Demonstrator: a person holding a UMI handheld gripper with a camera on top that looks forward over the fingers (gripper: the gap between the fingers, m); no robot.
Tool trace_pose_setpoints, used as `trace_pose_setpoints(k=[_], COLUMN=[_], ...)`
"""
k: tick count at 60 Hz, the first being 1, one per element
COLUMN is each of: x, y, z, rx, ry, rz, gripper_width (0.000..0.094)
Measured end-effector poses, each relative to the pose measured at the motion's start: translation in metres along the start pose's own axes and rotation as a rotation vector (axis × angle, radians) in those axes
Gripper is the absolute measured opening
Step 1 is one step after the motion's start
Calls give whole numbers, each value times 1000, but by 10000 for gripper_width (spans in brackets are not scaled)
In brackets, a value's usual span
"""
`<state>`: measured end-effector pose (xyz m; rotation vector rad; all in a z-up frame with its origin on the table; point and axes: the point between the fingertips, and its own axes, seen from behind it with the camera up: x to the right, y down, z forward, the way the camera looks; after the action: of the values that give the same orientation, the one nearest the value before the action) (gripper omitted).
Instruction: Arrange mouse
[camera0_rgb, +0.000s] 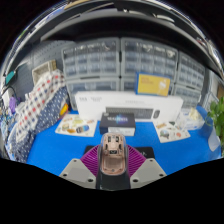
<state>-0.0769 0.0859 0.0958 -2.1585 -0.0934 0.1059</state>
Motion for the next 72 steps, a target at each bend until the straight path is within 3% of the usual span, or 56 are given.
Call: trace_pose_setpoints(k=[17, 38, 46, 54, 72], x=[24, 23, 5, 4, -10], y=[101, 102, 102, 87, 32], z=[32, 35, 29, -2, -135], rx=[-169, -111, -143, -139, -27], ry=[-13, 32, -15, 19, 68], rz=[38, 36, 71, 22, -14], gripper_width=[347, 472, 853, 855, 863])
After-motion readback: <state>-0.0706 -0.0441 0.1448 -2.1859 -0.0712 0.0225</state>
